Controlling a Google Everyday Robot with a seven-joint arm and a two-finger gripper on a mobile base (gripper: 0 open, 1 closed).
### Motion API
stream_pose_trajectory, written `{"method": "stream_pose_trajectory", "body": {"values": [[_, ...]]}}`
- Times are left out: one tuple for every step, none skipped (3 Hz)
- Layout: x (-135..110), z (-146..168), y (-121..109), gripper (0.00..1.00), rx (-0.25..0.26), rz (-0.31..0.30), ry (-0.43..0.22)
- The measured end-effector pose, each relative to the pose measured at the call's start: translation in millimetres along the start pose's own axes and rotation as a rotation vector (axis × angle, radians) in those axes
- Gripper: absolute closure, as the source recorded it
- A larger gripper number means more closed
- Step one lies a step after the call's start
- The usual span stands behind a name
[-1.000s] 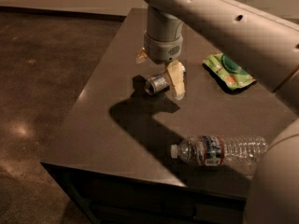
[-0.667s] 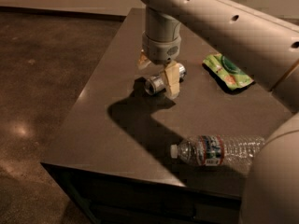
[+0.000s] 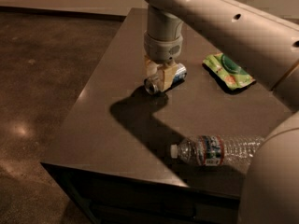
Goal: Place redbull can upright
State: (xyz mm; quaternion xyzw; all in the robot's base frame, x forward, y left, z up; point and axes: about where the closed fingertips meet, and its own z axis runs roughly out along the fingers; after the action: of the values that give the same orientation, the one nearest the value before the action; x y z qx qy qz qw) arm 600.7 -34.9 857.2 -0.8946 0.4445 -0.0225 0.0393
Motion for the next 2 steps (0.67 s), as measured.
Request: {"method": "stream_pose_trajectory", "body": {"values": [[-1,-14,6,0.87,0.031,0.035,-0.050],[-10,-44,20,1.00,0.101,0.119,-0.184]]}}
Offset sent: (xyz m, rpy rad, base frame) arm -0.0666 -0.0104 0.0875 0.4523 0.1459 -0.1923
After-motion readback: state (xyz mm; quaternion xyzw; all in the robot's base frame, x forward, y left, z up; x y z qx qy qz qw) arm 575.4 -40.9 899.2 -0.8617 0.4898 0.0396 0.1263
